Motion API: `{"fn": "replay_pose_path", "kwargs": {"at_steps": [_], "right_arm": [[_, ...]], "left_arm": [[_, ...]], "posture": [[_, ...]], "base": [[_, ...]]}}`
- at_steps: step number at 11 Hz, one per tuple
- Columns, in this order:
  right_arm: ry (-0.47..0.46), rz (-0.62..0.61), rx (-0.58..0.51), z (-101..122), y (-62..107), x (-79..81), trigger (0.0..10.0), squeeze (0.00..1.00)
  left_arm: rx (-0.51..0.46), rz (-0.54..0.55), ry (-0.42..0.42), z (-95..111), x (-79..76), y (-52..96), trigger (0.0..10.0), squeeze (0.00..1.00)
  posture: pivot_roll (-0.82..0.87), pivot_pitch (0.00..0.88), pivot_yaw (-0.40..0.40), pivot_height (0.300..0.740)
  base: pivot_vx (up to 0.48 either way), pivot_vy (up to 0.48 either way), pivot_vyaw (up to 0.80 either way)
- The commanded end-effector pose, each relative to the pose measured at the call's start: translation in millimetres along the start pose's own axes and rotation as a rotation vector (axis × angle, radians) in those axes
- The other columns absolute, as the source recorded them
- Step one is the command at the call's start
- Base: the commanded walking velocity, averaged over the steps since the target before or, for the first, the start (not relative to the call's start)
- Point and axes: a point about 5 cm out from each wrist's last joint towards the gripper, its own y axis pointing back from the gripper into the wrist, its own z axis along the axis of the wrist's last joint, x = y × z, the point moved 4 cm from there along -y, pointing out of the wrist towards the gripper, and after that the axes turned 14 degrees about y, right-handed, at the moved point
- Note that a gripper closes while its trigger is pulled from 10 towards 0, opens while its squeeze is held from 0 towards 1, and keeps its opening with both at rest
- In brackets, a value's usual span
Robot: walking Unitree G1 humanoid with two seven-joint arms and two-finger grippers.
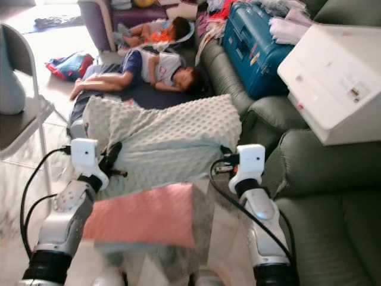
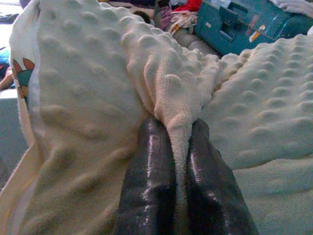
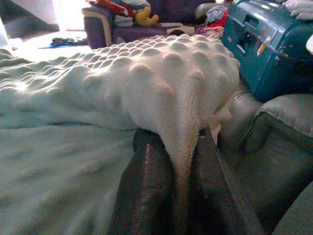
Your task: Move the pillow to the sofa
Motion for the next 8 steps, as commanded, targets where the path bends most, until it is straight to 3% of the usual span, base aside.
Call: {"fn": "replay_pose_path", "kwargs": {"at_steps": [1,8], "right_arm": [[-0.003,-0.037,-0.005,2.5,-1.8,-10.1,10.0,0.0],[0.005,-0.069,0.014,-0.7,-4.0,-17.5,10.0,0.0]], "left_arm": [[-0.006,0.003,-0.018,4.1,1.6,-0.3,10.0,0.0],[0.001,-0.004,-0.025,4.8,1.8,-2.7,10.0,0.0]], "posture": [[-0.06,0.048,-0.054,0.74],[-0.07,0.045,-0.049,0.74]], "base": [[-0.352,0.0,0.0],[-0.344,0.0,0.0]]}}
